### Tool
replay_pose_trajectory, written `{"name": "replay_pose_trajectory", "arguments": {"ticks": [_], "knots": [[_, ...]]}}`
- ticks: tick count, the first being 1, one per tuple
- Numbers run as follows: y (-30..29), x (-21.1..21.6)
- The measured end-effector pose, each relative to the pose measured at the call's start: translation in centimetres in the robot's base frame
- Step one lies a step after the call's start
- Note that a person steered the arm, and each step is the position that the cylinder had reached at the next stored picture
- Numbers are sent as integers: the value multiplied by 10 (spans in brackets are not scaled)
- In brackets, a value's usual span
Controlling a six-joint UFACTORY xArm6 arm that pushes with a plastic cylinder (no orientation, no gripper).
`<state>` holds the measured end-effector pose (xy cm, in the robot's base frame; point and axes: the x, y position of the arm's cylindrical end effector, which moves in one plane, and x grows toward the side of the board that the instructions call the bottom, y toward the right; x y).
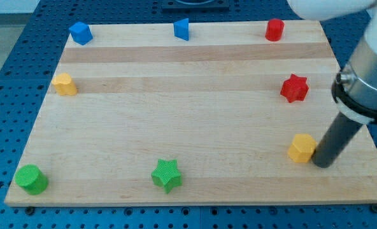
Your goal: Put the yellow hexagon parallel left to the red star
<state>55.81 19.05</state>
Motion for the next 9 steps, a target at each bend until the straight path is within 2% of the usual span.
{"name": "replay_pose_trajectory", "arguments": {"ticks": [2, 3, 7, 9], "knots": [[-60, -3], [-67, -13], [-74, -100], [-74, -108]]}}
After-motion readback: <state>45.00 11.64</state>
